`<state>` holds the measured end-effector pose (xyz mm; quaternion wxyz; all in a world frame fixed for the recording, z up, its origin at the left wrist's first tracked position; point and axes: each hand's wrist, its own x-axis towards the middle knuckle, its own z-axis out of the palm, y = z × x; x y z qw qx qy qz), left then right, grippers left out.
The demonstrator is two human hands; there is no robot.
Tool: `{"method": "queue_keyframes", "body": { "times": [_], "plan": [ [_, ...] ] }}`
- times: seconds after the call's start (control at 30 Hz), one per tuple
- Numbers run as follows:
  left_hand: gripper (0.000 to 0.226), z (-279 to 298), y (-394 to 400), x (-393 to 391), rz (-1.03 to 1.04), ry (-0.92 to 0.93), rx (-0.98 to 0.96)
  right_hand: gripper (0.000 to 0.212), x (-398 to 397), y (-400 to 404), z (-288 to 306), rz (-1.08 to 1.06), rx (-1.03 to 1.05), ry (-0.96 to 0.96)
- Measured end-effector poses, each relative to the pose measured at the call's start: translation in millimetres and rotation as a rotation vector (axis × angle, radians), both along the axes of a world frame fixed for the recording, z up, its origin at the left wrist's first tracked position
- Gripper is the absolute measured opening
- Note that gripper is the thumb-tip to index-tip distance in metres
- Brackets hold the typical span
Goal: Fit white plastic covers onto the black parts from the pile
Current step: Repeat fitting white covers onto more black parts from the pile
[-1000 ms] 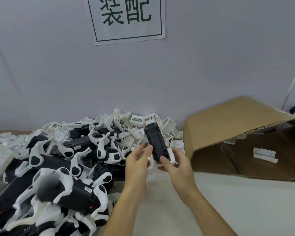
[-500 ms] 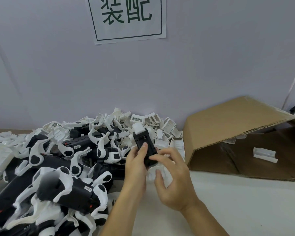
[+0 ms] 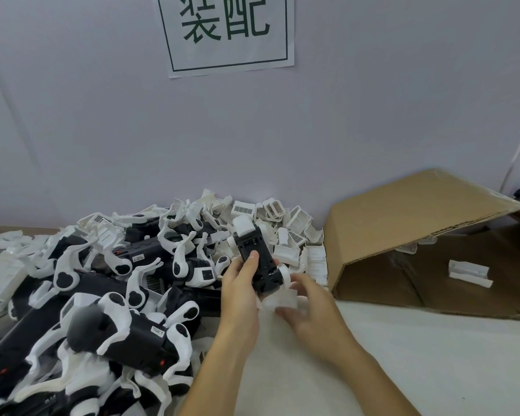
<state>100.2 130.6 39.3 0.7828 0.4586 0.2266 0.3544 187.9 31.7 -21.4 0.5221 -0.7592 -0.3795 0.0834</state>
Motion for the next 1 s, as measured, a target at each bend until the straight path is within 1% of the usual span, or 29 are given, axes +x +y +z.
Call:
{"method": "queue_keyframes", "body": {
  "times": [0.07,0.1,0.2,0.27,0.37,0.5,0.57,0.63,0.7,0.77,0.83,0.93,1.0],
  "plan": [
    [0.017,0,1,0,0.016,0.015,0.024,0.045,3,-2,5,-0.068,0.139,0.04],
    [0.017,0,1,0,0.028,0.017,0.028,0.046,5,-2,7,-0.102,0.189,0.026],
    [0.019,0,0,-1,0.048,0.004,0.024,0.053,9,-5,10,-0.176,0.295,-0.033],
    [0.021,-1,-1,-1,0.043,-0.005,0.053,0.057,10,-7,12,-0.197,0.356,-0.027],
    [0.017,-5,-3,-2,0.024,0.029,0.201,0.058,11,-10,18,-0.186,0.441,0.002],
    [0.011,-8,-7,-1,-0.037,0.113,0.417,0.054,10,-12,34,-0.167,0.531,0.107],
    [0.011,-9,-10,-1,-0.062,0.135,0.487,0.054,10,-13,43,-0.174,0.532,0.157],
    [0.011,-9,-11,-1,-0.077,0.131,0.534,0.047,9,-13,49,-0.17,0.536,0.207],
    [0.014,-8,-11,-1,-0.089,0.116,0.551,0.044,8,-13,53,-0.15,0.516,0.217],
    [0.017,-7,-12,-2,-0.099,0.105,0.549,0.046,6,-10,55,-0.129,0.472,0.196],
    [0.021,-7,-13,-2,-0.113,0.109,0.552,0.053,2,-5,57,-0.13,0.431,0.173],
    [0.027,-7,-14,-1,-0.151,0.113,0.558,0.055,-5,2,59,-0.204,0.373,0.126],
    [0.03,-6,-14,0,-0.167,0.108,0.552,0.062,-9,4,60,-0.238,0.337,0.083]
  ]
}}
